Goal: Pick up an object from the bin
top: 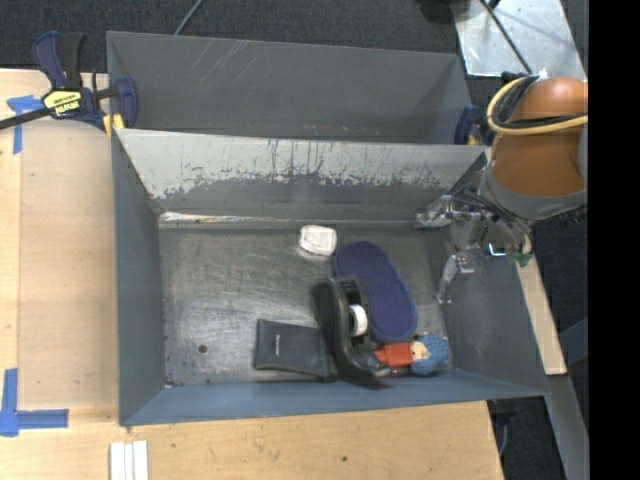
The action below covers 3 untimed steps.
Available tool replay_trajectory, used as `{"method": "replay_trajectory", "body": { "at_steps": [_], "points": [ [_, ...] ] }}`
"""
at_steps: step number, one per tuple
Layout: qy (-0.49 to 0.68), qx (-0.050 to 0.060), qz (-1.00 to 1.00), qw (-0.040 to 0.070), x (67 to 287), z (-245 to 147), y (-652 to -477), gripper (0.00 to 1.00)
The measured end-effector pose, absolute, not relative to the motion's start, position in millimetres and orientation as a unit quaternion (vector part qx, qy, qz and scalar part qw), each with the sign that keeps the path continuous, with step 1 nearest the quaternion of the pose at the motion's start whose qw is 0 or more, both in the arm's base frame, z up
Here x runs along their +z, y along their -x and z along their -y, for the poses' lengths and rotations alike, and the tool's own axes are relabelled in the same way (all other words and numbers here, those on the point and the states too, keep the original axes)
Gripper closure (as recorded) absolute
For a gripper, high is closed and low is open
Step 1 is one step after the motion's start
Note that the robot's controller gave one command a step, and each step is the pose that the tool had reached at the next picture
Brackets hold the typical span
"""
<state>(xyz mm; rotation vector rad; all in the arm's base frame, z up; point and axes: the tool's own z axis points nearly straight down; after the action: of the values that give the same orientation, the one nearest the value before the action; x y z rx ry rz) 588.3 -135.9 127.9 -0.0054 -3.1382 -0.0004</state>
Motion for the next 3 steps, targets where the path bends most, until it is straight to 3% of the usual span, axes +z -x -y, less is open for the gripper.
{"method": "replay_trajectory", "body": {
  "at_steps": [1, 2, 3],
  "points": [
    [-0.119, 0.002, 0.993, -0.004, 84, 55, -620.7, 0.0],
    [-0.157, 0.003, 0.988, -0.005, 83, 15, -602.0, 0.0],
    [-0.156, 0.004, 0.988, -0.005, 83, 17, -602.2, 1.0]
  ]
}}
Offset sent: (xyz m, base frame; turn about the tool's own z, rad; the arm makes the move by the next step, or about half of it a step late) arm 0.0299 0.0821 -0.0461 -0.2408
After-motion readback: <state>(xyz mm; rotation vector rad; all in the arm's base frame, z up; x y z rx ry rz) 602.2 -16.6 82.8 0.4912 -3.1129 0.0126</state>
